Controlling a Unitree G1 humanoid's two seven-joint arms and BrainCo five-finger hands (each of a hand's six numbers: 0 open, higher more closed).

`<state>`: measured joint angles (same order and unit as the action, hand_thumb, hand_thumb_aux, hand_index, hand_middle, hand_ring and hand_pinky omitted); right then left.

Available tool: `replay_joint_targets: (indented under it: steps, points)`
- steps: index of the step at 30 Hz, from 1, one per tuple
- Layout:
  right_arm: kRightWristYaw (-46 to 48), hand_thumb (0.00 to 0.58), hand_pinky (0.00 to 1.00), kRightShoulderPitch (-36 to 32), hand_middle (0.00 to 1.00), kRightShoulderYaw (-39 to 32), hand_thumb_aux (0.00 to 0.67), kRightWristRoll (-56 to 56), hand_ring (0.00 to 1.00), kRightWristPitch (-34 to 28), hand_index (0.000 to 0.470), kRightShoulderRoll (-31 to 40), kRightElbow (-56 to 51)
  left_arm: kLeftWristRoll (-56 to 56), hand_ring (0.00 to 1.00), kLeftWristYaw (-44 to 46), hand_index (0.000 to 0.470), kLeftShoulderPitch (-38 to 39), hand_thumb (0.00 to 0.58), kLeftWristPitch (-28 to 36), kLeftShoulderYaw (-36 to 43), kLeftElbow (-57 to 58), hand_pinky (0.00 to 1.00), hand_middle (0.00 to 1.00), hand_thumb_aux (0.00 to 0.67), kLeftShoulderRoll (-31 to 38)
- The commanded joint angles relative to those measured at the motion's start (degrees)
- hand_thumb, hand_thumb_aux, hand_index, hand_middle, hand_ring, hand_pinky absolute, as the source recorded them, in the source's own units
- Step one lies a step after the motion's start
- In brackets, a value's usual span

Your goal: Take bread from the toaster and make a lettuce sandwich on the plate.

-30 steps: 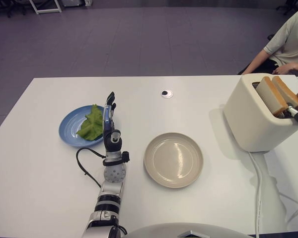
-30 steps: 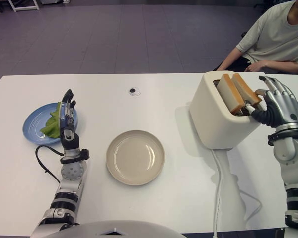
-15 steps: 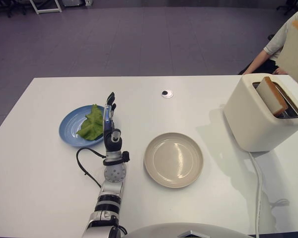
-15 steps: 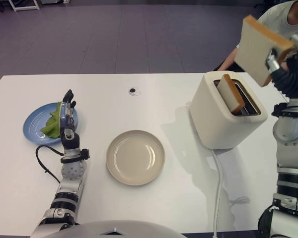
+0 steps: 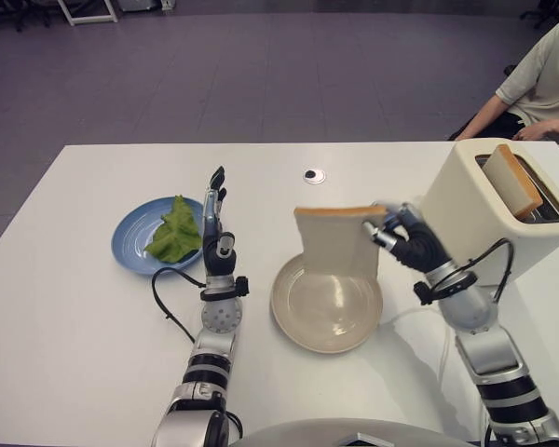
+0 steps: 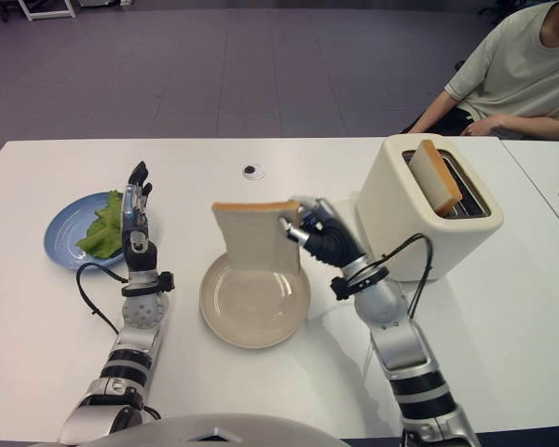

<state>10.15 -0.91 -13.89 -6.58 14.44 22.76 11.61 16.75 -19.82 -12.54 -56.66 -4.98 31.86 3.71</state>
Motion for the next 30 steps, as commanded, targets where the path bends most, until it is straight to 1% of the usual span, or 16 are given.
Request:
replay_joint_targets:
  steps: [1, 3, 6, 7, 8, 9, 10, 11, 13, 15, 17, 20, 24, 28, 30]
  points:
    - [2.3, 0.580, 1.00, 4.4, 1.00, -0.8, 0.670, 0.2, 1.00, -0.1, 0.470, -0.7, -2.9, 4.1, 0.00, -2.3, 0.000, -2.2, 0.000, -0.6, -1.5, -2.7, 0.00, 0.00, 0.000, 3.1]
    - [1.9, 0.580, 1.00, 6.2, 1.00, -1.1, 0.670, -1.4, 1.00, 0.2, 0.470, -1.2, -4.3, 7.1, 0.00, -3.6, 0.000, -2.6, 0.000, -0.4, -2.6, -5.6, 0.00, 0.00, 0.000, 5.2]
    - [1.5, 0.580, 1.00, 8.3, 1.00, -2.1, 0.670, -4.8, 1.00, 1.0, 0.470, -1.0, -5.5, 12.4, 0.00, -4.9, 0.000, -1.0, 0.000, 0.8, -4.8, -11.9, 0.00, 0.00, 0.000, 8.8]
    - [0.6, 0.580, 0.97, 8.8, 0.97, -2.0, 0.670, -6.9, 0.97, 1.5, 0.470, -0.7, -5.7, 14.6, 0.00, -5.2, 0.000, 0.0, 0.000, 1.6, -6.2, -15.0, 0.00, 0.00, 0.000, 10.7]
    - [-1.0, 0.443, 0.64, 9.1, 0.64, -1.6, 0.344, -9.9, 0.64, 2.2, 0.241, -0.1, -6.0, 18.0, 0.00, -5.6, 0.000, 1.3, 0.000, 2.9, -8.7, -19.0, 0.00, 0.00, 0.000, 13.7]
    - [-2.5, 0.000, 0.06, 9.2, 0.06, -1.4, 0.000, -12.8, 0.06, 2.9, 0.000, 0.5, -6.3, 20.9, 0.00, -5.9, 0.000, 2.4, 0.000, 4.1, -10.9, -22.1, 0.00, 0.00, 0.000, 16.5]
    - [-3.9, 0.000, 0.00, 9.4, 0.00, -1.0, 0.000, -15.0, 0.00, 3.4, 0.000, 0.7, -6.4, 23.7, 0.00, -6.2, 0.000, 3.2, 0.000, 5.4, -12.5, -24.3, 0.00, 0.00, 0.000, 19.0]
    - [-5.3, 0.000, 0.00, 9.3, 0.00, -0.7, 0.000, -17.2, 0.00, 4.0, 0.000, 1.1, -6.3, 27.1, 0.00, -6.5, 0.000, 4.3, 0.000, 7.0, -13.6, -25.7, 0.00, 0.00, 0.000, 21.9]
    - [-7.6, 0.000, 0.00, 9.0, 0.00, -0.1, 0.000, -20.7, 0.00, 4.8, 0.000, 1.5, -6.1, 34.3, 0.00, -7.3, 0.000, 6.6, 0.000, 10.3, -13.4, -24.7, 0.00, 0.00, 0.000, 27.9]
    - [-9.4, 0.000, 0.00, 8.5, 0.00, 0.7, 0.000, -22.9, 0.00, 5.2, 0.000, 1.5, -5.3, 41.6, 0.00, -7.9, 0.000, 8.7, 0.000, 14.7, -10.6, -19.2, 0.00, 0.00, 0.000, 34.7]
    - [-10.5, 0.000, 0.00, 8.1, 0.00, 1.4, 0.000, -23.7, 0.00, 5.6, 0.000, 1.2, -4.5, 45.2, 0.00, -8.9, 0.000, 8.8, 0.000, 17.9, -7.1, -11.9, 0.00, 0.00, 0.000, 39.2]
    - [-11.0, 0.000, 0.00, 8.3, 0.00, 1.8, 0.000, -22.9, 0.00, 6.1, 0.000, 0.3, -4.3, 45.0, 0.00, -8.6, 0.000, 5.0, 0.000, 20.4, -1.6, -1.2, 0.00, 0.00, 0.000, 41.5]
    - [-12.0, 0.000, 0.00, 8.4, 0.00, 2.8, 0.000, -23.1, 0.00, 6.9, 0.000, -0.2, -2.7, 44.1, 0.00, -8.7, 0.000, -4.0, 0.000, 22.8, 5.0, 12.7, 0.00, 0.00, 0.000, 42.4]
    - [-13.0, 0.000, 0.00, 8.5, 0.00, 3.7, 0.000, -23.2, 0.00, 7.8, 0.000, -0.6, -2.1, 42.5, 0.00, -10.5, 0.000, -11.9, 0.000, 25.0, 9.6, 23.1, 0.00, 0.00, 0.000, 43.5]
    - [-13.3, 0.000, 0.00, 8.6, 0.00, 3.8, 0.000, -23.3, 0.00, 8.1, 0.000, -0.9, -2.1, 41.2, 0.00, -11.4, 0.000, -14.4, 0.000, 25.9, 11.2, 26.5, 0.00, 0.00, 0.000, 44.0]
